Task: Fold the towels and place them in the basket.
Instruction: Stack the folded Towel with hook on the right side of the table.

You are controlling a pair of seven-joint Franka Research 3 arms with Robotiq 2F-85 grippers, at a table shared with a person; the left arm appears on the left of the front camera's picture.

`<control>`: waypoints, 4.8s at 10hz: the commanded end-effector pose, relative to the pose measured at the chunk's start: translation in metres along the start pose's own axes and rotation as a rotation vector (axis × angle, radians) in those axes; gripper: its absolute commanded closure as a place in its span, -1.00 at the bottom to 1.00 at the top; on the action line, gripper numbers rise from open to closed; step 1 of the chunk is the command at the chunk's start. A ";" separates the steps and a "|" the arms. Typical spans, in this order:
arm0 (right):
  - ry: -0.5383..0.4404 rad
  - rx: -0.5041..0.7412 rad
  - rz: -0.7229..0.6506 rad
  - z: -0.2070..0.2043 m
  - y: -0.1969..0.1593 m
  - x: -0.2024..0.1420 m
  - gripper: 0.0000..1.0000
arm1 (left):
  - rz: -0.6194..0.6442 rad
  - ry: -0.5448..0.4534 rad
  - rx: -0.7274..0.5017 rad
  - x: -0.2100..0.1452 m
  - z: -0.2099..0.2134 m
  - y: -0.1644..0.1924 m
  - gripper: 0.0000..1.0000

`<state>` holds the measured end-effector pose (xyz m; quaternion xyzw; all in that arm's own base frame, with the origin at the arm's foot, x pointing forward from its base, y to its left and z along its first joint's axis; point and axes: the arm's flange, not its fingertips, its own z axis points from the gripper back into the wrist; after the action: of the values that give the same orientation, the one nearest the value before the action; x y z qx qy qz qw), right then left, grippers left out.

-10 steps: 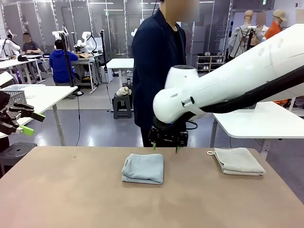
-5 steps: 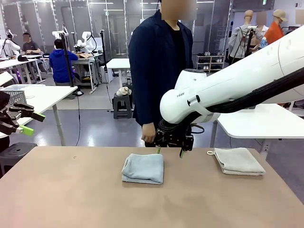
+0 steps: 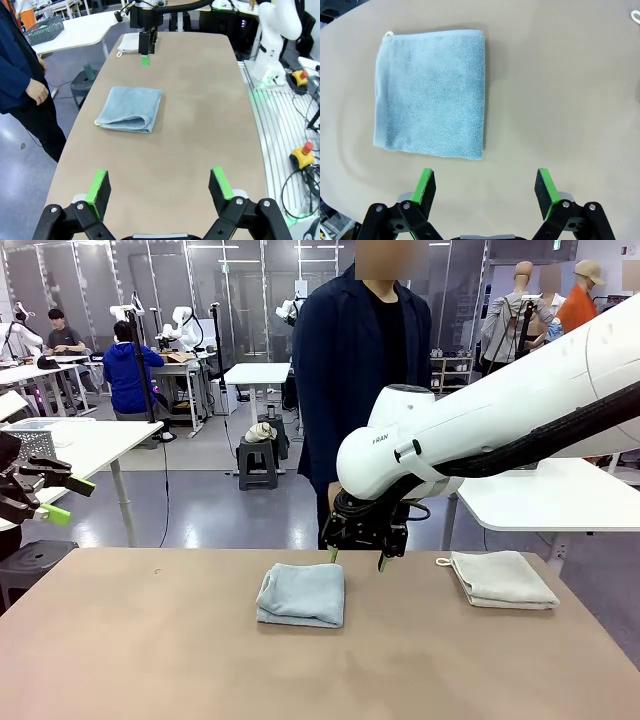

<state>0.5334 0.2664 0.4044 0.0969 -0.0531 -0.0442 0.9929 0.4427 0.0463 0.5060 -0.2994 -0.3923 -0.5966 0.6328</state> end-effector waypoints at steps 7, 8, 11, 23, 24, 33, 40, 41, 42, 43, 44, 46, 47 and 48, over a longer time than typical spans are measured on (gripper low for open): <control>0.000 0.000 0.000 0.000 0.000 0.000 -1.00 | -0.002 -0.006 0.002 0.002 0.001 0.000 -1.00; -0.008 0.004 -0.007 -0.007 0.004 -0.002 -1.00 | -0.002 -0.006 0.002 0.002 0.001 0.000 -1.00; -0.074 0.017 -0.036 -0.043 0.004 -0.003 -1.00 | -0.002 -0.006 0.002 0.002 0.001 0.000 -1.00; -0.093 0.028 -0.064 -0.115 0.009 0.025 -1.00 | -0.002 -0.006 0.002 0.002 0.001 0.000 -1.00; -0.090 0.026 -0.061 -0.116 0.011 0.027 -1.00 | -0.002 -0.006 0.002 0.002 0.001 0.000 -1.00; -0.083 0.080 -0.003 -0.124 0.005 0.033 -0.51 | -0.002 -0.006 0.002 0.002 0.001 0.000 -1.00; -0.071 0.087 -0.010 -0.123 0.004 0.032 1.00 | -0.002 -0.006 0.002 0.002 0.001 0.000 -1.00; -0.070 0.088 -0.008 -0.123 0.004 0.032 0.72 | -0.002 -0.006 0.002 0.002 0.001 0.000 -1.00; -0.071 0.088 -0.007 -0.123 0.003 0.032 1.00 | -0.002 -0.006 0.002 0.002 0.001 0.000 -1.00; -0.071 0.090 -0.005 -0.123 0.003 0.032 1.00 | -0.002 -0.006 0.002 0.002 0.001 0.000 -1.00; -0.067 0.094 0.003 -0.123 0.002 0.032 1.00 | -0.002 -0.006 0.002 0.002 0.001 0.000 -1.00; -0.051 0.133 0.051 -0.119 -0.005 0.035 1.00 | -0.002 -0.006 0.002 0.002 0.001 0.000 -1.00; -0.034 0.136 0.075 -0.114 -0.012 0.038 1.00 | -0.002 -0.006 0.002 0.002 0.001 0.000 -1.00; -0.029 0.124 0.092 -0.107 -0.025 0.041 1.00 | -0.002 -0.006 0.002 0.002 0.001 0.000 -1.00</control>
<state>0.5858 0.2791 0.2939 0.1443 -0.0861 -0.0179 0.9856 0.4427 0.0463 0.5061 -0.2994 -0.3924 -0.5967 0.6328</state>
